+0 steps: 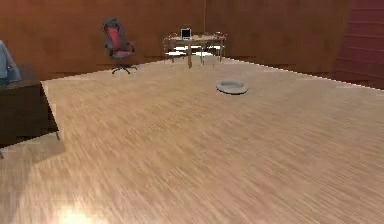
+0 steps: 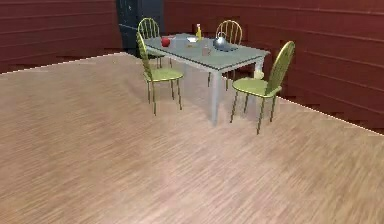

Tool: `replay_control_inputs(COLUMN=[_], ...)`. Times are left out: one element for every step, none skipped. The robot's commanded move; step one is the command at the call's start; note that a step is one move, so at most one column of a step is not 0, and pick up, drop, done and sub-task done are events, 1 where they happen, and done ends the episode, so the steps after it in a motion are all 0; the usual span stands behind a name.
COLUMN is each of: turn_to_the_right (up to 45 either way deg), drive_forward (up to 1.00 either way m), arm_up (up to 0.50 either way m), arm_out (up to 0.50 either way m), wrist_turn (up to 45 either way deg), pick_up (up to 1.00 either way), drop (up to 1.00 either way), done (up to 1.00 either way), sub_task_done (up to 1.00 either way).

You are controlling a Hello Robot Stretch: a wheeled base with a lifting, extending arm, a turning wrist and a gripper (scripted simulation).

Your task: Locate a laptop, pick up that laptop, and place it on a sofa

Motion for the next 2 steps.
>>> replay_control_inputs(turn_to_the_right=[0.0,0.0], drive_forward=[1.00,1.00], arm_up=[0.00,0.00], arm_out=[0.00,0.00], wrist_turn=[0.0,0.0], pick_up=[0.00,0.00], drop=[0.00,0.00], done=[0.00,0.00], sub_task_done=[0.00,0.00])
